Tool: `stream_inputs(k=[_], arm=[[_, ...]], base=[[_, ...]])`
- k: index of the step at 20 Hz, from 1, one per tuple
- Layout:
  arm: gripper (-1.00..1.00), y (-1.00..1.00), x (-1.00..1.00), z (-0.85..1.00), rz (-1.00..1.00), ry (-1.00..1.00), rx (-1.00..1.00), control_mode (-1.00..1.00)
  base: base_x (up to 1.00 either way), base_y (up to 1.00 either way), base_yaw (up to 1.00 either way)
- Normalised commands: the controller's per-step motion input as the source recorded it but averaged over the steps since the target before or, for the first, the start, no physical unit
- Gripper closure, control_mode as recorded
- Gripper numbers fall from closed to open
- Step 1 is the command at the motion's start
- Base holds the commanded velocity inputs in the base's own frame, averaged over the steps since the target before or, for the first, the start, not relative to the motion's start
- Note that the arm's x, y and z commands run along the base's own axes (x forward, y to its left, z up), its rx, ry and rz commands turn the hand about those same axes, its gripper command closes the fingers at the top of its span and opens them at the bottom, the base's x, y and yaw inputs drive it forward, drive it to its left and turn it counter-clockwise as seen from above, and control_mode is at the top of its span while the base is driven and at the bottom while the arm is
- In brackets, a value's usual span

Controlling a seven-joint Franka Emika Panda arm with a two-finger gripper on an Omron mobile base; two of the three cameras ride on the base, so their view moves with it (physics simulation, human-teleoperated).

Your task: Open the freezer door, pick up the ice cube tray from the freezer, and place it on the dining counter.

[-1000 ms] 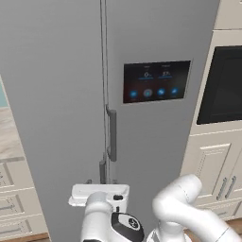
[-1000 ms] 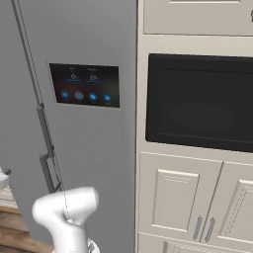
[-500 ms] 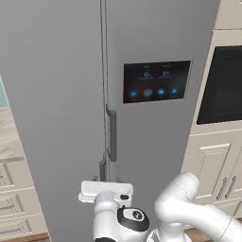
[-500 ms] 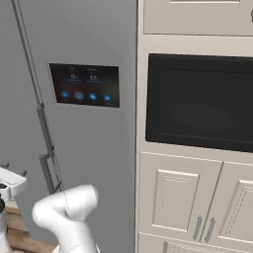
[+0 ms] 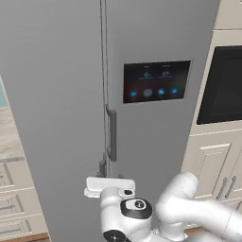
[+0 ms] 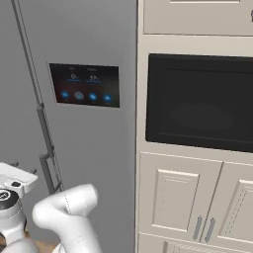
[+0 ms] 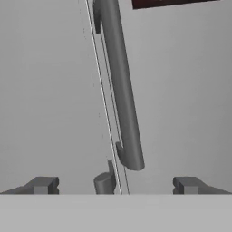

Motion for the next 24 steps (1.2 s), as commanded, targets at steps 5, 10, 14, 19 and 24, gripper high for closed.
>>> stream_inputs(k=[5, 10, 14, 19, 24], arm=[[-1.0, 0.0, 0.27, -0.17, 0.0, 0.0, 0.0, -1.0], [-1.0, 0.09, 0.28, -0.21, 0.0, 0.0, 0.0, -1.0], [-1.0, 0.07, 0.2, -0.23, 0.0, 0.0, 0.0, -1.0], [-1.0, 0.01, 0.29, -0.16, 0.0, 0.0, 0.0, -1.0], [-1.0, 0.0, 0.3, -0.16, 0.0, 0.0, 0.0, -1.0]], base=[[0.0, 0.0, 0.0], [0.0, 0.0, 0.0], [0.0, 0.0, 0.0], [0.0, 0.0, 0.0], [0.0, 0.0, 0.0]])
